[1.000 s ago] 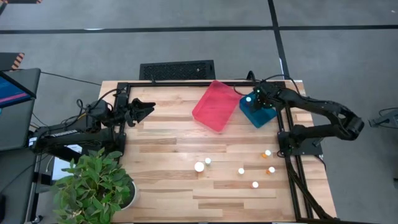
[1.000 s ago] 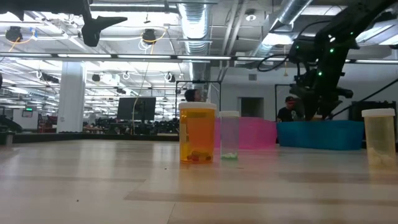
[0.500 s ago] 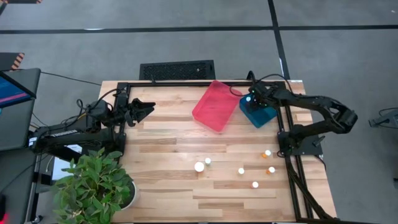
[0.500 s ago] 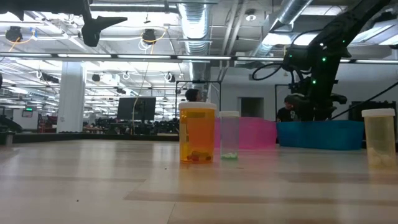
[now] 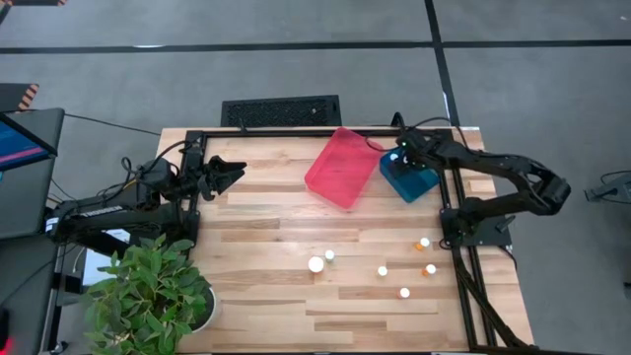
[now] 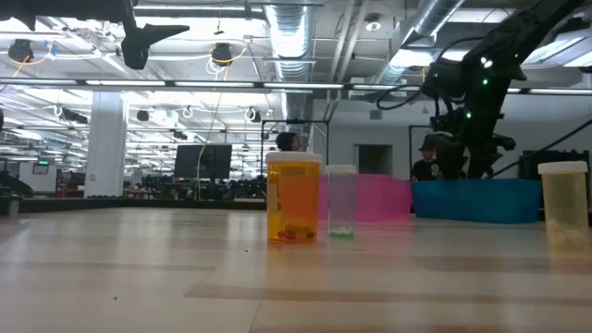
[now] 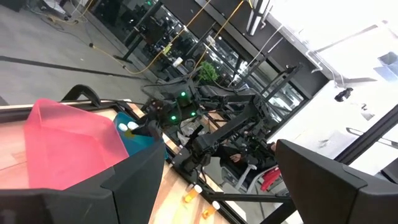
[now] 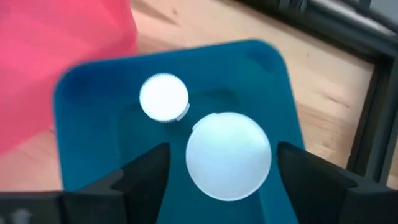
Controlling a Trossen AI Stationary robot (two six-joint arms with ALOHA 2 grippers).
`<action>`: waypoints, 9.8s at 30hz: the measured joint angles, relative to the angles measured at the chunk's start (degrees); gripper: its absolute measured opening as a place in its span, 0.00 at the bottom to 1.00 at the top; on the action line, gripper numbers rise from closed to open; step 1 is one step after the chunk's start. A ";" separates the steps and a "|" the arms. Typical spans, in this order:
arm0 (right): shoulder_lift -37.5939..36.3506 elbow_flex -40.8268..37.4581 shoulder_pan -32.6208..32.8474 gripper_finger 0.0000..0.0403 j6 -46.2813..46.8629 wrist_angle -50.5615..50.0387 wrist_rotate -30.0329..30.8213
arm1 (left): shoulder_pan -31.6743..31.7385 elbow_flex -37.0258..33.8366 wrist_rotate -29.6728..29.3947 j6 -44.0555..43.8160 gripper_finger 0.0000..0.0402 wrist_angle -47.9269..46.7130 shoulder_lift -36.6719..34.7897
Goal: Pick and place medicine bottles into bin by pill shape (circle, oval)
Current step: Put the top large orange capsule bottle into the blue bin, then put the small orange capsule bottle into the blue bin, then put the large orange capsule bottle into the blue bin
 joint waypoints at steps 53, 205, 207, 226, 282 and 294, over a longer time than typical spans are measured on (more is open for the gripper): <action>-1.33 17.03 94.34 0.76 87.17 -41.04 -11.99 | 0.00 0.00 0.02 -1.28 0.75 0.04 0.01; 20.85 19.13 7.02 0.32 -5.92 -21.58 -5.69 | 0.02 0.02 -5.03 -1.70 0.75 0.04 -0.01; 20.86 19.11 7.02 0.33 -5.92 -21.58 -5.71 | 0.01 0.02 -5.03 -1.78 0.75 0.04 0.00; 20.97 19.00 7.06 0.47 -5.98 -19.68 -8.51 | 0.00 0.02 -5.03 -1.91 0.75 0.04 -0.01; 10.04 36.79 44.57 0.43 9.46 -23.92 -12.93 | 0.01 0.02 -3.46 -1.87 0.75 0.04 -0.01; 25.71 45.82 49.22 0.64 -2.61 -16.12 -13.05 | 0.01 0.02 2.34 -0.19 0.75 -0.40 0.01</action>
